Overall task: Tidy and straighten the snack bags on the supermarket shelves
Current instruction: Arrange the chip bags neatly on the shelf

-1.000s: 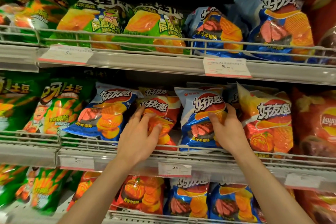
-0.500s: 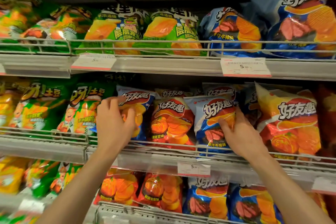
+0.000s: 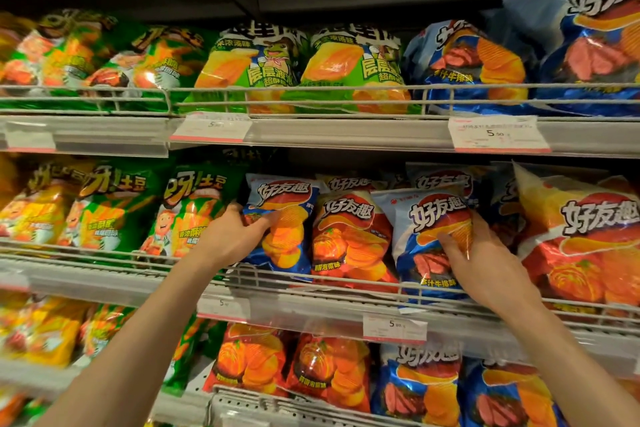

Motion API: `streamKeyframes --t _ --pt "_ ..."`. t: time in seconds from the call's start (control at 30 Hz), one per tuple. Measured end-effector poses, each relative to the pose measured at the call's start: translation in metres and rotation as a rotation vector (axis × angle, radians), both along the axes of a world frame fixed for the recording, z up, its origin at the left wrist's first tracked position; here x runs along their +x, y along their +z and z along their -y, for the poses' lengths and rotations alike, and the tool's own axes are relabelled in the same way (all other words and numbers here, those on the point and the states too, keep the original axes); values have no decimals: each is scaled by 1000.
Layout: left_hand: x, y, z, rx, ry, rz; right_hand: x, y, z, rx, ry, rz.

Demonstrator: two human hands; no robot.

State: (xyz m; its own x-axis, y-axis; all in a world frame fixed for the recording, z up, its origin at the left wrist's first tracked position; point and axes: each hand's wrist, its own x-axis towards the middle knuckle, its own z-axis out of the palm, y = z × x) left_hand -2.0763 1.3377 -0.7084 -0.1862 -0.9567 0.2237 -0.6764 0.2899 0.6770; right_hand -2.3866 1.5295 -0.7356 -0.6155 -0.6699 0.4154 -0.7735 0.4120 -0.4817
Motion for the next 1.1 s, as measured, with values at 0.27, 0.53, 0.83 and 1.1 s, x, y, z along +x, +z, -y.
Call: streamKeyframes --t 0.27,0.53,0.83,1.1 --pt "-6 6 -11 -217 104 -189 -1 0 1 -2 9 -5" --pt "-22 23 -42 -232 26 -298 -5 -2 1 -46 36 -5" --pt "-65 22 -81 -55 -225 -401 -4 3 -8 -388 118 111" --pt "-109 9 -102 23 -406 -476 -11 14 -48 -599 281 306"
